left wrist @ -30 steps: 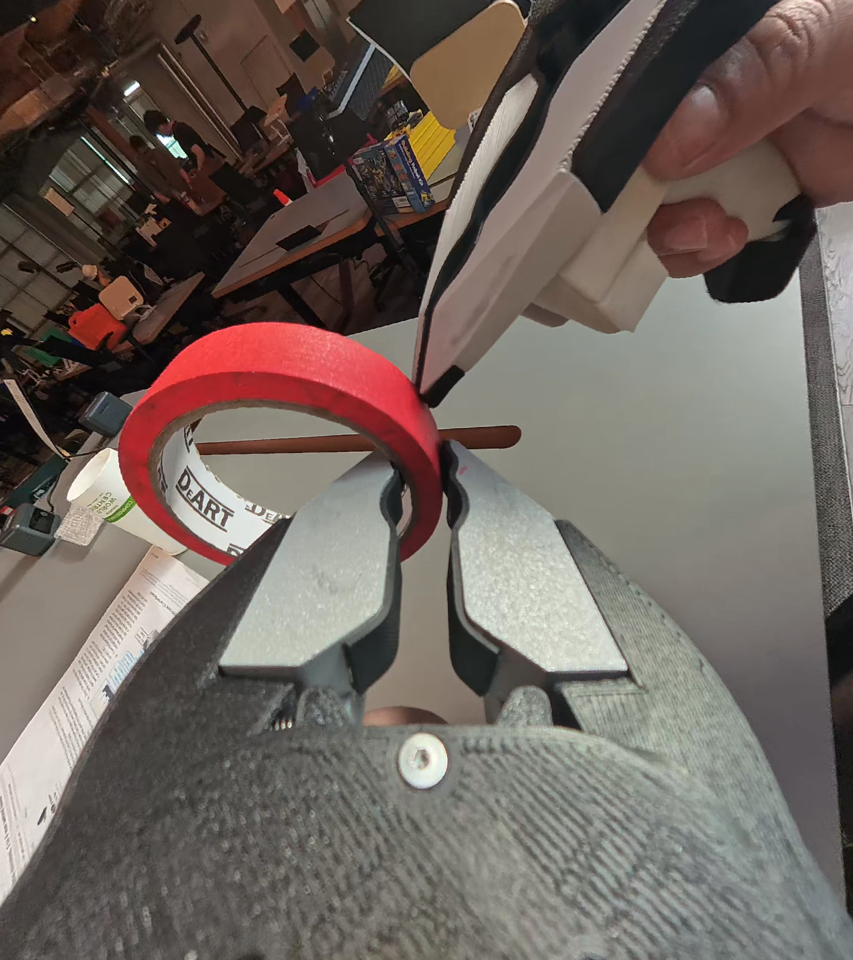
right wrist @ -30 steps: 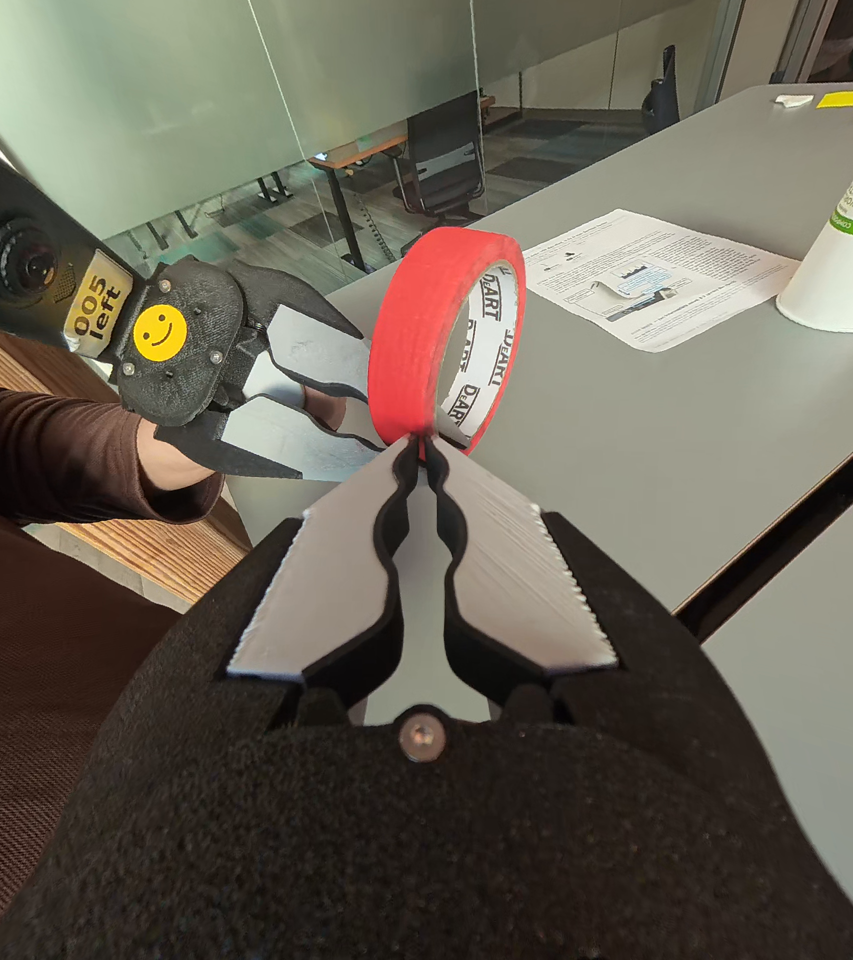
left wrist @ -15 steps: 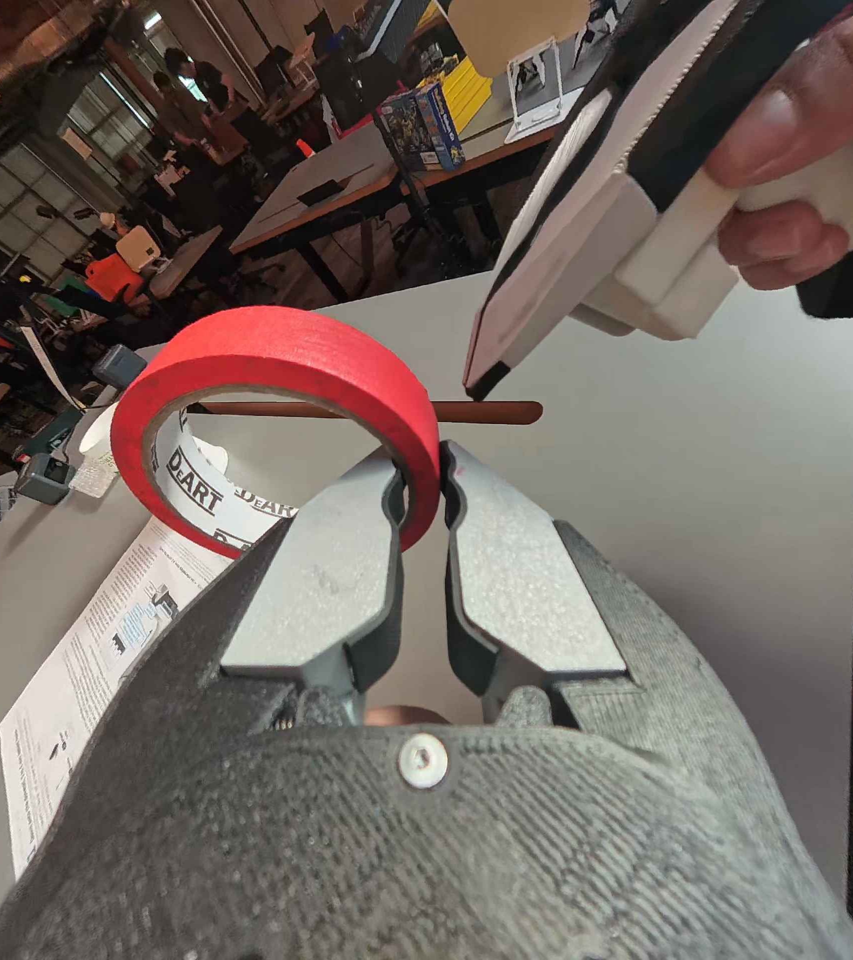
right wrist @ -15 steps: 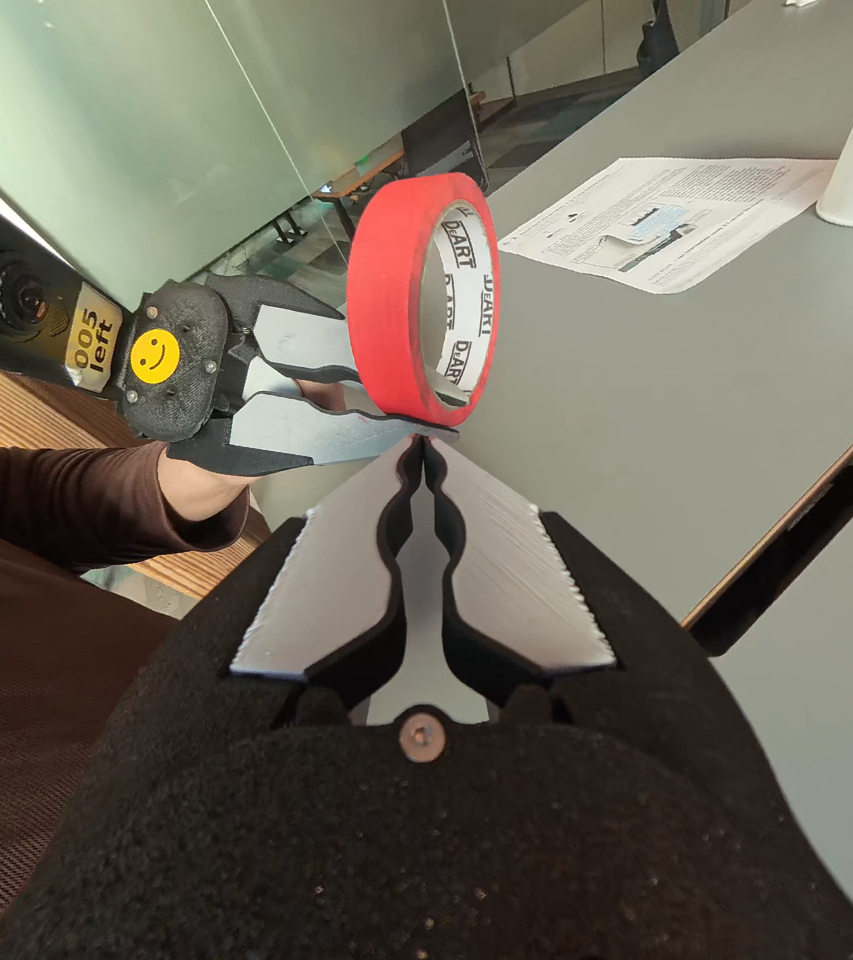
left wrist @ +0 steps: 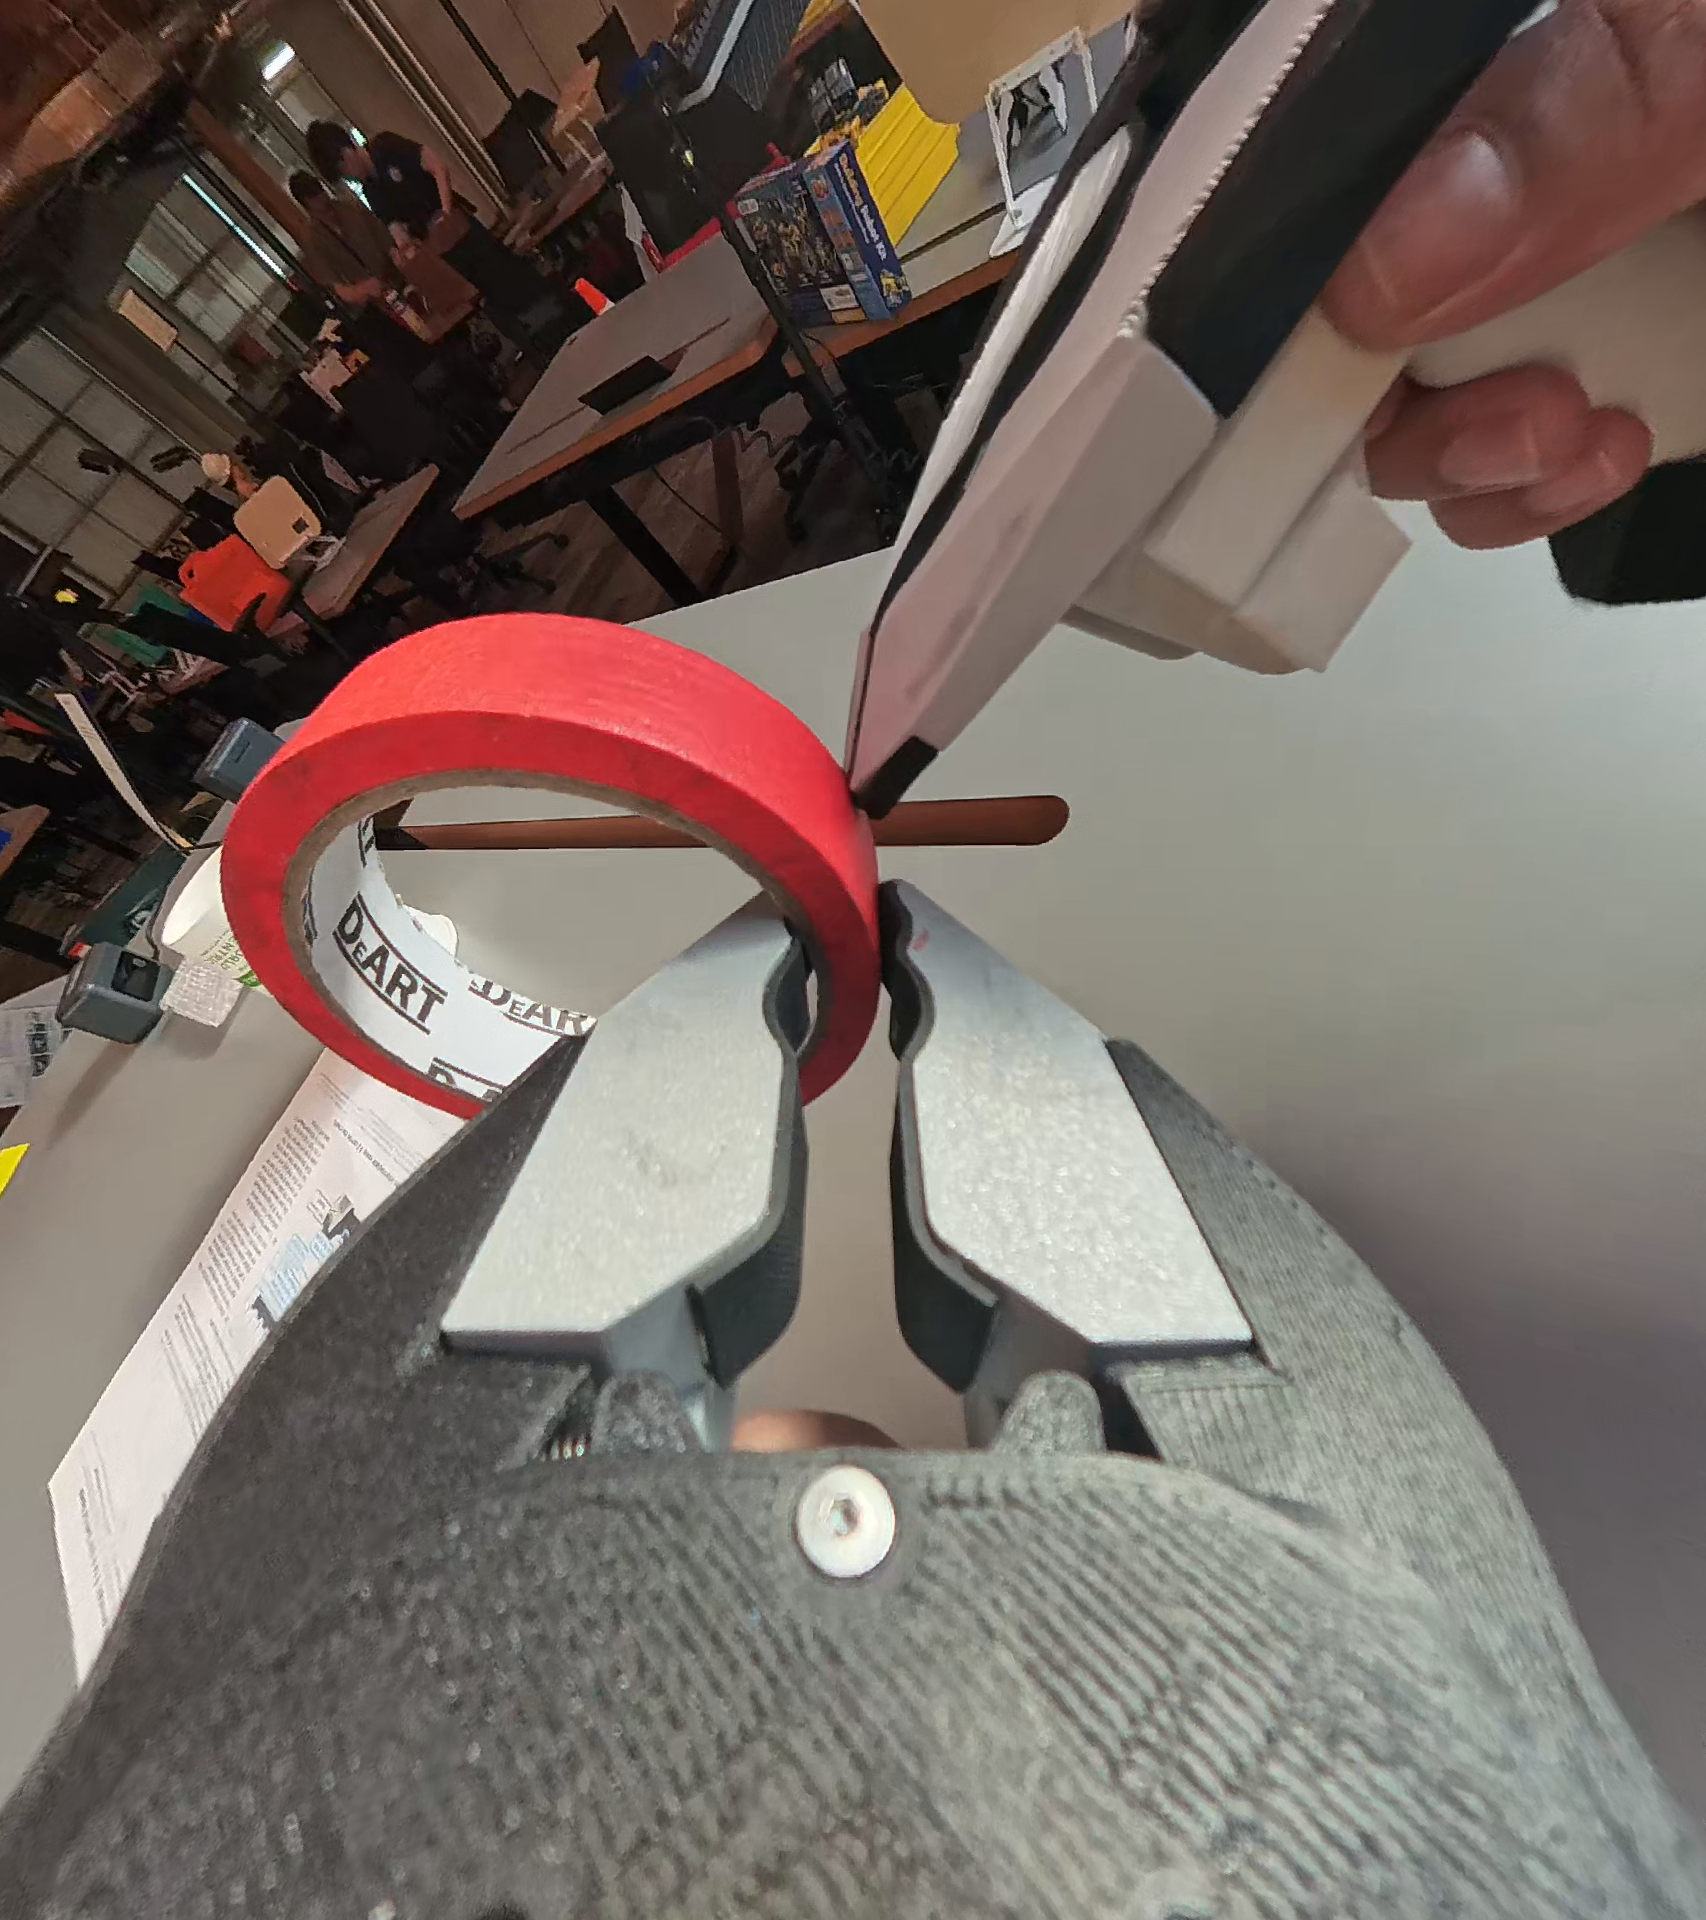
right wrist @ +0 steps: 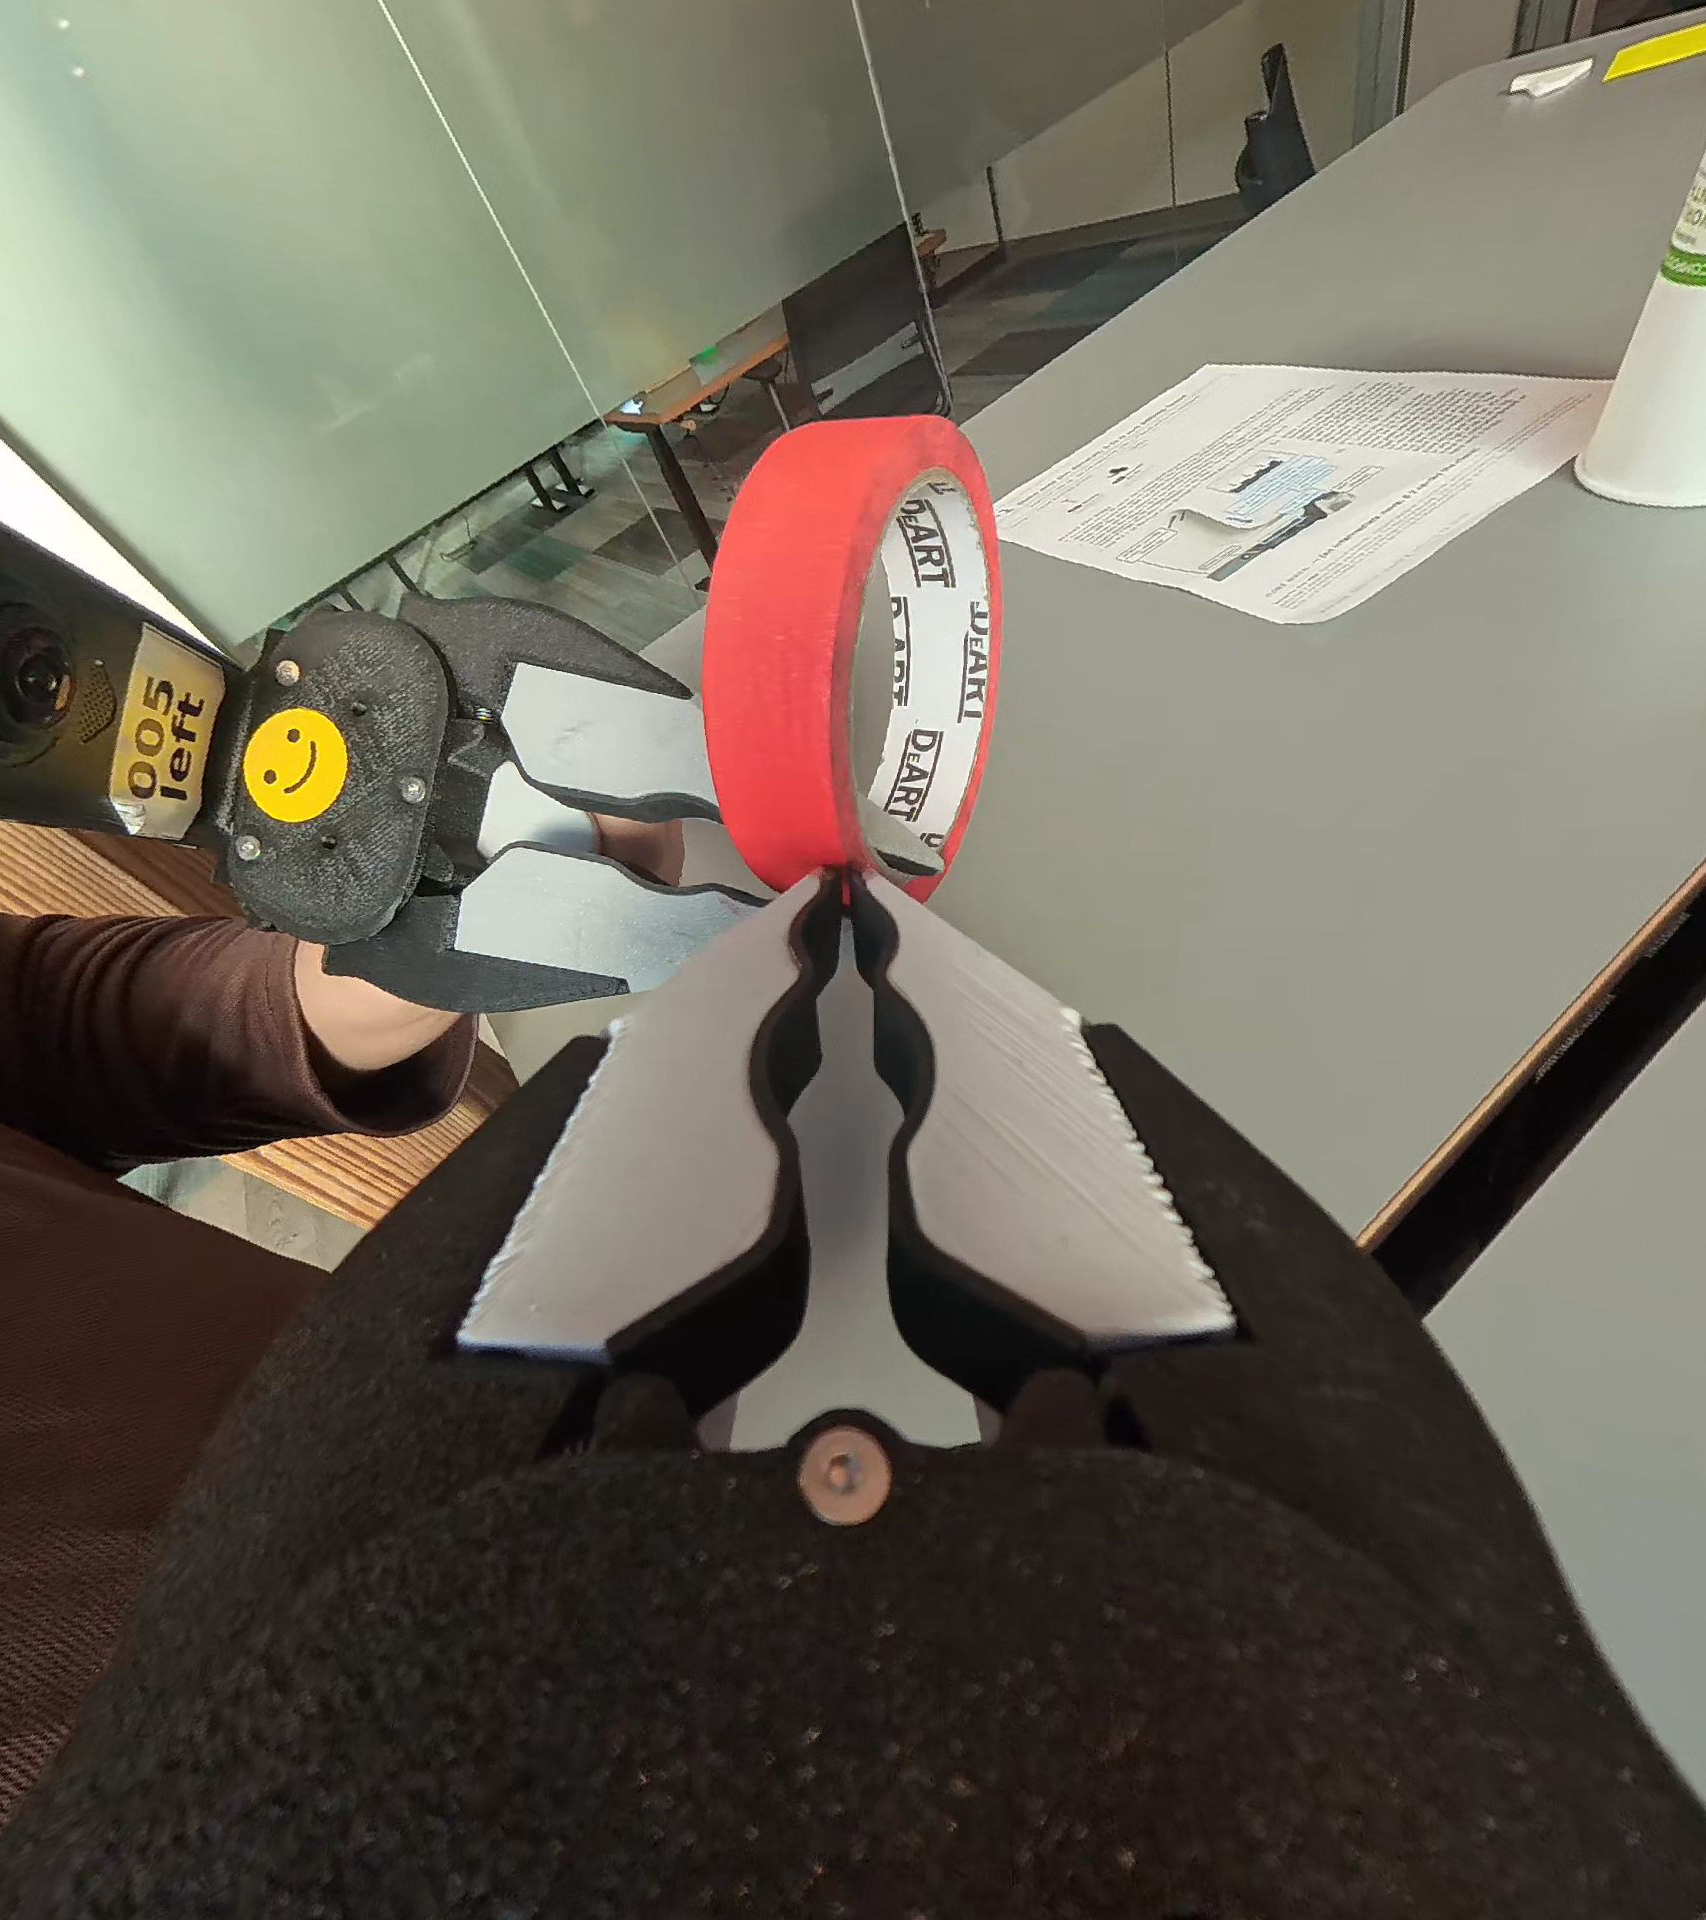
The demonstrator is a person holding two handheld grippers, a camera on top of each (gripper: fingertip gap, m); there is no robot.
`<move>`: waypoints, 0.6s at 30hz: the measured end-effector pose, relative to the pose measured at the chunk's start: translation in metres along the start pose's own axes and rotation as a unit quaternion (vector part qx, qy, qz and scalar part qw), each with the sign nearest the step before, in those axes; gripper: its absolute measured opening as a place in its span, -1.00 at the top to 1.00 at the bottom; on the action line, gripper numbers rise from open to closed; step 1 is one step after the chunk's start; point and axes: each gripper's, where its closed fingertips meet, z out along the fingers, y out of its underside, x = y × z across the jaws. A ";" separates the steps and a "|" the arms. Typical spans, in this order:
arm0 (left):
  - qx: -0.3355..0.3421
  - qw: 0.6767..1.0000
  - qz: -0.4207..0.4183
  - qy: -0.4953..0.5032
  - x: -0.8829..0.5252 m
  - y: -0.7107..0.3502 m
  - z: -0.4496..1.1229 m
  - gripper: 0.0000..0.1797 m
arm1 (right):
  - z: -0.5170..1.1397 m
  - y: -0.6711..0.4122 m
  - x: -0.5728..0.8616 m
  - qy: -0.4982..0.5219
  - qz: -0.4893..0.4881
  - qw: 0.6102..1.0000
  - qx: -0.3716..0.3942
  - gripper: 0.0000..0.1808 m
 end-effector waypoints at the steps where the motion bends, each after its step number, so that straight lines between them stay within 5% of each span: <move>1: -0.006 1.000 0.009 0.000 0.001 0.002 0.001 0.90 | 0.000 0.002 0.001 0.002 -0.003 1.000 -0.006 1.00; 10: -0.037 0.999 0.039 0.005 0.005 0.015 0.009 0.90 | 0.005 0.016 0.008 -0.039 0.056 0.998 -0.009 1.00; 18: -0.007 0.998 -0.045 0.054 0.007 0.012 0.008 0.90 | 0.006 0.021 0.020 -0.019 0.072 0.997 -0.010 1.00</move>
